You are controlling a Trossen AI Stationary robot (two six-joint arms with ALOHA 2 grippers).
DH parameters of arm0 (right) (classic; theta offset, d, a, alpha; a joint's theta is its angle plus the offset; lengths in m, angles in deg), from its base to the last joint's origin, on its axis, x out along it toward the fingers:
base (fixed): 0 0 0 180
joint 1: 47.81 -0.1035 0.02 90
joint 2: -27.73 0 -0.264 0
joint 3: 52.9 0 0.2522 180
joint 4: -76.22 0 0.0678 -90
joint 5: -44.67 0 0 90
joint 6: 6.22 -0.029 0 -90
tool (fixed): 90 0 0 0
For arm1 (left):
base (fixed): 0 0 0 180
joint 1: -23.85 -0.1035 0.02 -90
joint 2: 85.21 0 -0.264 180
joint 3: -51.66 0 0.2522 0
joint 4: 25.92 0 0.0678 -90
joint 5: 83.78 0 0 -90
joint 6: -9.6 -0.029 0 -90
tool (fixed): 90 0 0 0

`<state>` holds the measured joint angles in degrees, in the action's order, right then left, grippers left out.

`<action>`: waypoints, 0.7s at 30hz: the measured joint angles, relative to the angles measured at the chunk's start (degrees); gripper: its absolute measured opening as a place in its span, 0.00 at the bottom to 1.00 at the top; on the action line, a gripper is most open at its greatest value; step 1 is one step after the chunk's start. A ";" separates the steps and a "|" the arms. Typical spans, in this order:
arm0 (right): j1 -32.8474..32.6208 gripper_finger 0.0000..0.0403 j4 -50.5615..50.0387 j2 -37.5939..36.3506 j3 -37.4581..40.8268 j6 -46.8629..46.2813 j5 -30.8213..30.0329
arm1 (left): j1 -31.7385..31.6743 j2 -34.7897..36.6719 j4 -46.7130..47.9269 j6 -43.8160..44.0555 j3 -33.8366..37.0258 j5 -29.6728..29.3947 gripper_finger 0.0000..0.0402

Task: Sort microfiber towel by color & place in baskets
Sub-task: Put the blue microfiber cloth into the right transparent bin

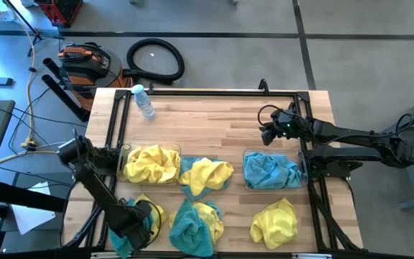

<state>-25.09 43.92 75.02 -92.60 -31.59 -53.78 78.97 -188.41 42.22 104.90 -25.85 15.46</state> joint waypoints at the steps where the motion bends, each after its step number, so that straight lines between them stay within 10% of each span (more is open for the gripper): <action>1: 0.00 0.33 0.00 0.00 0.00 0.23 0.00 | -0.24 0.54 1.08 -0.04 0.01 0.49 0.06; 12: 0.00 0.33 2.23 0.01 0.00 2.43 -1.09 | -0.53 19.64 6.91 1.18 0.00 -16.93 0.00; 21: 0.00 0.33 14.42 0.00 0.00 8.52 1.46 | -9.83 31.60 6.87 -21.22 -0.02 -36.83 0.00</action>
<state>-25.09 58.34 75.02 -92.60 -23.08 -52.32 69.14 -156.81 49.09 83.69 -25.87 -21.37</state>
